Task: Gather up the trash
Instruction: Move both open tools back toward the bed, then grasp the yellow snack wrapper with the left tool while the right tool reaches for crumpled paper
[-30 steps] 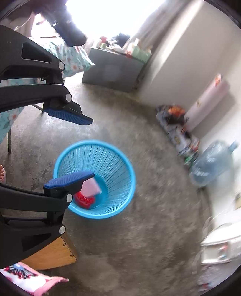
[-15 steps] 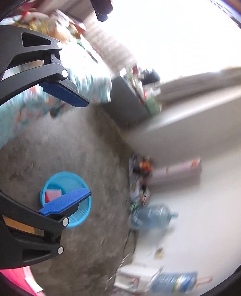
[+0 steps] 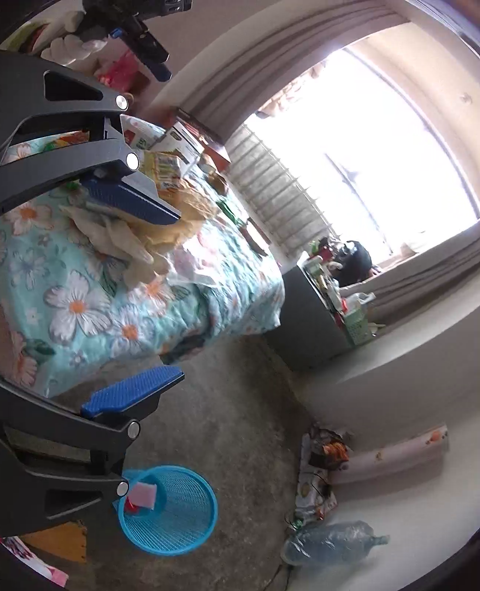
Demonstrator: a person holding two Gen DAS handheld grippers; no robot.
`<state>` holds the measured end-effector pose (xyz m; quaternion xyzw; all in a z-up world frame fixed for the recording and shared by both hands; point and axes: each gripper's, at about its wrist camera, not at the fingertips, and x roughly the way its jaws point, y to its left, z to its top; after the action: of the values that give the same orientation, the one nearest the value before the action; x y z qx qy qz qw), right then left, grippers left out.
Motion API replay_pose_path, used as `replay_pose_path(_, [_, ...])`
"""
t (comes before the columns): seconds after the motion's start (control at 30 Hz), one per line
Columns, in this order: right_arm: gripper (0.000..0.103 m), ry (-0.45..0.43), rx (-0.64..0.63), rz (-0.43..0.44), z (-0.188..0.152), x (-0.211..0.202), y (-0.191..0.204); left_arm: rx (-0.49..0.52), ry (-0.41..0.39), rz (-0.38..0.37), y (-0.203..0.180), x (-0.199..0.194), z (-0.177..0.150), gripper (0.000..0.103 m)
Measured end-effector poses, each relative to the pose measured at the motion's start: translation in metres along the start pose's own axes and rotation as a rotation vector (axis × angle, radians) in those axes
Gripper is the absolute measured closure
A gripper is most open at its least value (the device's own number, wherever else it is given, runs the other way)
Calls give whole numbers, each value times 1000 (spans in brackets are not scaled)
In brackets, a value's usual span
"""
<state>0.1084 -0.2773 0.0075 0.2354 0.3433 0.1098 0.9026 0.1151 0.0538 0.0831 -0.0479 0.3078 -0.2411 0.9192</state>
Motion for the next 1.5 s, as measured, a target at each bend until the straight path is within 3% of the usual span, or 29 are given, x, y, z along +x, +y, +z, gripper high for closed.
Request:
replay_pose_path(0.23, [33,103,7,39,-17,24,11,116,109,151,-2,40,-24,38])
replay_pose_path(0.47, [34,154,-3,67,-20,45,18,-144,228,105,51,92,-26,49])
replay_pose_path(0.6, [35,175,3,70,-21,54,17,-175,268,120,61,111,-29,55])
replay_pose_path(0.67, [36,181,6,68,-22,56,15,-157,277,137,59,116,-31,64])
replay_pose_path(0.97, [36,187,15,46,-21,58,10,-116,232,156,51,101,-27,82])
replay_pose_path(1.33, [36,194,2,36,-21,57,20,-119,91,104,54,51,-23,86])
replay_pose_path(1.5, [40,217,7,135,-23,59,38,-121,17,109,60,27,-24,90])
